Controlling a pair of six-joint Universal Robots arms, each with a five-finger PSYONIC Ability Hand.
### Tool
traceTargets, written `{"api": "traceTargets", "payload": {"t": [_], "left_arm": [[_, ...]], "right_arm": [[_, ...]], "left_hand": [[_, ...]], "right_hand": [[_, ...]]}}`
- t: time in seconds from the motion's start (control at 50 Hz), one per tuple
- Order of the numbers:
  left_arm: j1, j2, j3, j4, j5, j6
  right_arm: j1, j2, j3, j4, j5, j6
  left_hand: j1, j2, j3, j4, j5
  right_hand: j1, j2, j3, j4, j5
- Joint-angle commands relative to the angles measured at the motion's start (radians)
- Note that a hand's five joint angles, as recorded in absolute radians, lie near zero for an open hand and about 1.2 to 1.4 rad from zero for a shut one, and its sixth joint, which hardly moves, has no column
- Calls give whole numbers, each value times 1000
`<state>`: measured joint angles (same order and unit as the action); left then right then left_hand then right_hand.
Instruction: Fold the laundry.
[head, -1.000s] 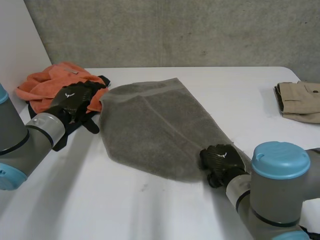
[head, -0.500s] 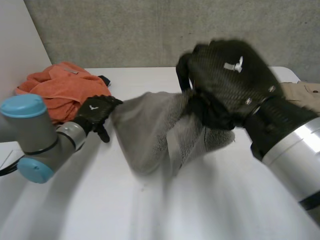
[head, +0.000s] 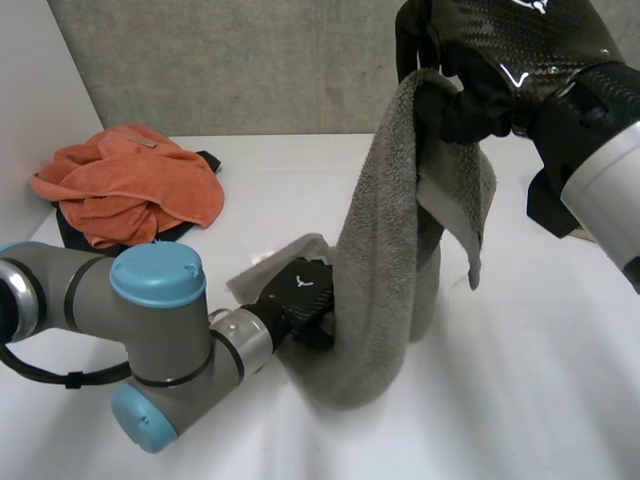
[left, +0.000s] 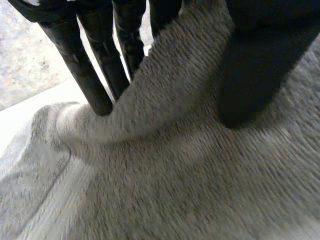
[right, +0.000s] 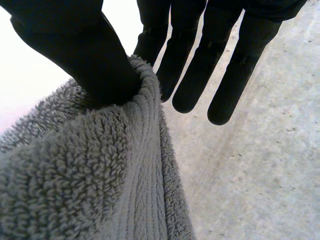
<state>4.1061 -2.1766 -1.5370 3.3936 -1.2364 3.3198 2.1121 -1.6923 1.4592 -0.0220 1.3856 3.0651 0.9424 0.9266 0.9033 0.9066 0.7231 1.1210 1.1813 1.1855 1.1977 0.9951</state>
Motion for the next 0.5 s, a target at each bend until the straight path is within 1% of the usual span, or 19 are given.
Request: {"api": "traceTargets", "payload": {"t": [0.02,0.04,0.1,0.12,0.16,0.2,0.26,0.28,0.32,0.34,0.4,0.42,0.46,0.48,0.5], "left_arm": [[8,147,-25,6,-43,-193],[34,194,-25,7,-70,-215],[71,263,-31,7,-113,-226],[91,312,-37,4,-135,-226],[109,363,-51,3,-152,-224],[132,431,-78,6,-161,-223],[138,477,-110,3,-149,-224],[134,486,-130,0,-135,-220],[123,485,-149,0,-117,-220],[106,471,-164,1,-106,-220],[80,414,-169,10,-97,-218],[65,365,-155,22,-101,-211],[53,307,-131,32,-112,-194],[46,244,-97,38,-129,-171],[46,218,-75,39,-141,-157]], "right_arm": [[-67,57,-45,-36,21,0],[-78,66,-51,-39,24,0],[-136,111,-80,-47,35,0],[-152,124,-89,-49,36,0],[-195,175,-120,-49,36,1],[-225,239,-154,-50,36,-2],[-244,324,-194,-53,38,-5],[-247,385,-223,-58,38,-9],[-247,454,-256,-68,38,-16],[-244,533,-295,-87,43,-31],[-235,637,-350,-102,56,-57],[-221,704,-385,-114,69,-78],[-201,769,-419,-121,79,-98],[-186,827,-450,-130,95,-114],[-176,856,-463,-134,107,-123]], "left_hand": [[454,470,493,490,499],[454,470,493,490,499],[454,470,493,490,499],[454,470,493,490,499],[454,470,493,490,499],[454,470,493,490,499],[454,470,493,490,499],[454,470,493,490,499],[454,470,493,490,499],[454,470,493,490,499],[454,470,493,490,499],[454,470,493,490,499],[454,470,493,490,499],[454,470,493,490,499],[454,470,493,490,499]], "right_hand": [[275,215,211,199,227],[275,215,211,199,227],[275,215,211,199,227],[275,215,211,199,227],[275,215,211,199,227],[275,215,211,199,227],[275,215,211,199,227],[275,215,211,199,227],[275,215,211,199,227],[275,215,211,199,227],[275,215,211,199,227],[275,215,211,199,227],[275,215,211,199,227],[275,215,211,199,227],[275,215,211,199,227]]}}
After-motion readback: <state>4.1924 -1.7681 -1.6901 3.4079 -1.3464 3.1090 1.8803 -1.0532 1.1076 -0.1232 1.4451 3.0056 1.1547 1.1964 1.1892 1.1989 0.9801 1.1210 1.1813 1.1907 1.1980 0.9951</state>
